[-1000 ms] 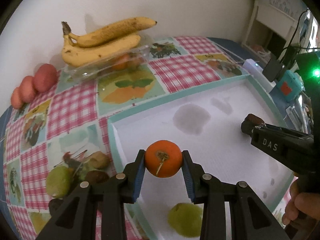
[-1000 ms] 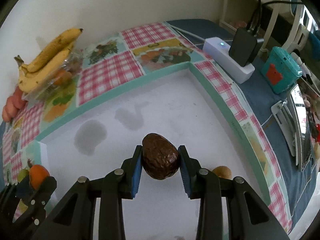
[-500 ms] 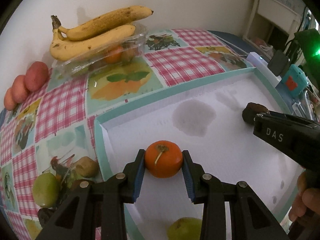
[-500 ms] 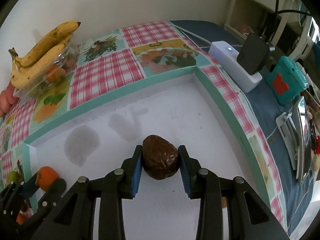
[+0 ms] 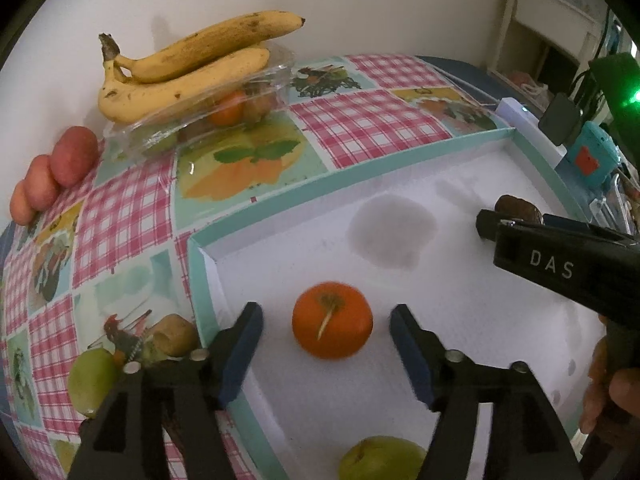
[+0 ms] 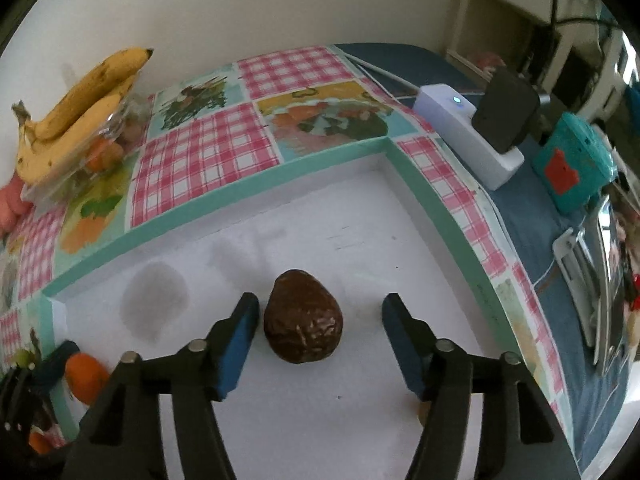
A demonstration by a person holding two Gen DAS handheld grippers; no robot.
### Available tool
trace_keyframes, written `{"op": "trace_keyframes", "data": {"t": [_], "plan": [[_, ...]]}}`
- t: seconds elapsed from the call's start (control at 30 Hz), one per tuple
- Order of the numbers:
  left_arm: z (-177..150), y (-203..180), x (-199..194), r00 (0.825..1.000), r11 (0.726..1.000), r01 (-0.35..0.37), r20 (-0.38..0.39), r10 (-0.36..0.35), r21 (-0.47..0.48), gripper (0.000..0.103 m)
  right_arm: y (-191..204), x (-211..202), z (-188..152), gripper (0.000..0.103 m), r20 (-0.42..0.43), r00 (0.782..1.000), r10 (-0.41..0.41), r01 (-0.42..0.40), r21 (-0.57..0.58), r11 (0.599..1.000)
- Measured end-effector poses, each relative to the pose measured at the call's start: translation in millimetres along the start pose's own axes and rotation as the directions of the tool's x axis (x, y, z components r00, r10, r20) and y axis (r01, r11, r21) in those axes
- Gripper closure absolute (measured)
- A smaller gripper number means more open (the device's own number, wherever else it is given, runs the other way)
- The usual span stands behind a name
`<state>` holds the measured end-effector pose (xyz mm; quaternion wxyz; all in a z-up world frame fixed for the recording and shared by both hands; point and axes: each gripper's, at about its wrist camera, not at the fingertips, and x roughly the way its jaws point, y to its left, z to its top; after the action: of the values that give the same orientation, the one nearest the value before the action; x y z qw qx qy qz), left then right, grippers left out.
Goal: Organize fruits
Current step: 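Withdraw both open tools from the tray toward the remaining fruits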
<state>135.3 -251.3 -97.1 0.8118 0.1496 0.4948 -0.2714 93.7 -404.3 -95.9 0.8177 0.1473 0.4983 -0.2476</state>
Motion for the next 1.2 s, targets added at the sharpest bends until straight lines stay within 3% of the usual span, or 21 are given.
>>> {"op": "trace_keyframes", "data": {"t": [0.27,0.4,0.5,0.57,0.9,1.03,1.2], "plan": [[-1,-5,-2,1.0,1.0,0.013,-0.002,-0.013,0.021,0.019,0,1,-2,0.019,-0.008,1.0,0.008,-0.008,0.011,1.0],[-1,-8,-9,1.0,0.999,0.024,0.015,-0.025,0.022,0.0,-3,0,-2,0.019,-0.008,1.0,0.016,-0.016,0.037,0.999],[0,-8,-19,0.999,1.0,0.014,0.037,-0.014,0.021,0.0,-6,-6,0,0.019,0.008,1.0,0.017,-0.018,0.051,0.999],[0,-5,-26,0.999,1.0,0.026,0.043,-0.026,-0.003,0.0,-9,-13,1,0.01,0.028,0.999,0.018,-0.02,0.06,0.998],[-15,18,-63,0.999,0.996,0.013,0.048,-0.008,-0.087,0.0,-13,-59,-3,0.009,0.115,0.993,0.025,-0.036,0.091,0.995],[-33,41,-70,1.0,0.988,-0.008,0.015,0.01,-0.155,0.0,-13,-72,-13,0.009,0.13,0.991,0.016,-0.029,0.099,0.995],[-52,82,-89,0.999,0.959,-0.019,0.027,0.028,-0.282,0.0,-4,-82,-32,0.009,0.127,0.992,0.016,-0.026,0.073,0.997]]}}
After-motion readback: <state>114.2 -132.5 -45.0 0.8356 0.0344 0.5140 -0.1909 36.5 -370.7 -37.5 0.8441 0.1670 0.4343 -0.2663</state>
